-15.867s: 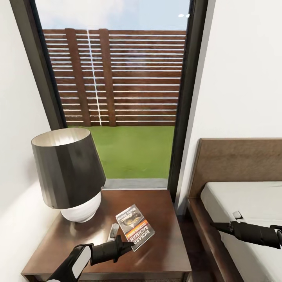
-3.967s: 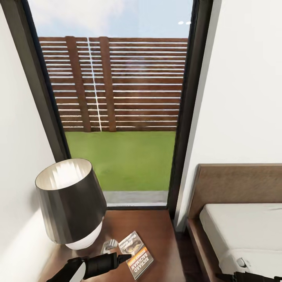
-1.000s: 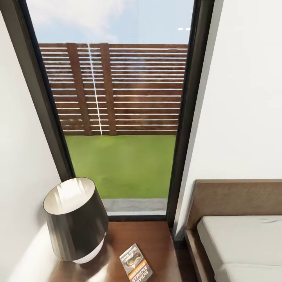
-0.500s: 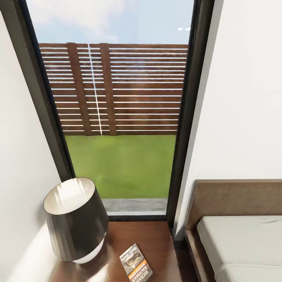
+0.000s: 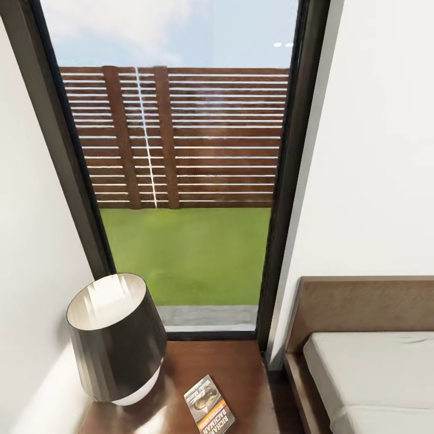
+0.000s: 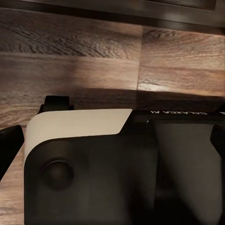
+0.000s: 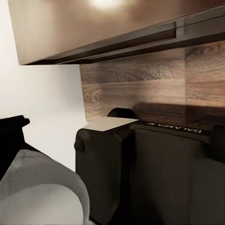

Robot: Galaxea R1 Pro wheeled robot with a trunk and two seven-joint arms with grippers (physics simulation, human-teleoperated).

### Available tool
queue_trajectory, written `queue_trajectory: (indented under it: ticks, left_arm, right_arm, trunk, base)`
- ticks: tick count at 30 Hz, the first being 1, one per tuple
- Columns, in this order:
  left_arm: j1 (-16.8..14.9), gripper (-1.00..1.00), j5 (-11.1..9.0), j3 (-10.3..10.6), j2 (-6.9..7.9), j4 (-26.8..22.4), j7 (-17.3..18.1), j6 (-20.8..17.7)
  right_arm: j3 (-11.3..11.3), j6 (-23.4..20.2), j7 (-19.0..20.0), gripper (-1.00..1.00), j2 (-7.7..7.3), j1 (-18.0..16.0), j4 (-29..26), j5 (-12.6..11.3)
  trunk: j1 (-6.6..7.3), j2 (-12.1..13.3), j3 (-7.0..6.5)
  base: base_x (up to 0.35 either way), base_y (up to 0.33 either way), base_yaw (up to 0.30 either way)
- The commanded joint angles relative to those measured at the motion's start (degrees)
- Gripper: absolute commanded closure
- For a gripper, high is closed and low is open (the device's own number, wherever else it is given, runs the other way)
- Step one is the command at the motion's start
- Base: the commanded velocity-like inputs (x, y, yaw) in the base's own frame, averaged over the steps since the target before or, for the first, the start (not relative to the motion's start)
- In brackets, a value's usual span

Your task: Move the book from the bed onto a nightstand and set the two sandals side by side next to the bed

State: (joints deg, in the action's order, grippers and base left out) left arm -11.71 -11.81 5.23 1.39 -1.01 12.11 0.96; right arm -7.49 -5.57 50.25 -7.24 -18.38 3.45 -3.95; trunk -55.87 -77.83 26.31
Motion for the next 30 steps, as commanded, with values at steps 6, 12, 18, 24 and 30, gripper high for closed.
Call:
queue_trajectory:
  ticks: [6,12,18,24,30]
  left_arm:
    - [-0.1,-1.00,-0.6,0.5,0.02,0.0,0.2,0.1]
    - [-0.1,-1.00,-0.6,0.5,0.02,0.0,0.2,0.1]
    - [0.0,-1.00,-0.6,0.5,0.02,0.0,0.2,0.1]
    - [0.0,-1.00,-0.6,0.5,0.02,0.0,0.2,0.1]
    - [-0.1,-1.00,-0.6,0.5,0.02,0.0,0.2,0.1]
  right_arm:
    - [-0.3,-0.6,0.2,-1.00,0.54,-0.1,0.2,-0.4]
    - [-0.3,-0.6,0.2,-1.00,0.55,-0.1,0.2,-0.4]
    - [-0.3,-0.6,0.2,-1.00,0.65,-0.1,0.1,-0.4]
    - [-0.3,-0.6,0.2,-1.00,0.58,-0.1,0.1,-0.4]
    - [-0.3,-0.6,0.2,-1.00,0.64,-0.1,0.1,-0.4]
  trunk:
    - [0.00,0.0,0.06]
    - [0.00,0.0,0.06]
    - [0.00,0.0,0.06]
    - [0.00,0.0,0.06]
    - [0.00,0.0,0.06]
  base:
    - [0.000,0.000,0.000]
    - [0.000,0.000,0.000]
    - [0.000,0.000,0.000]
    - [0.000,0.000,0.000]
    - [0.000,0.000,0.000]
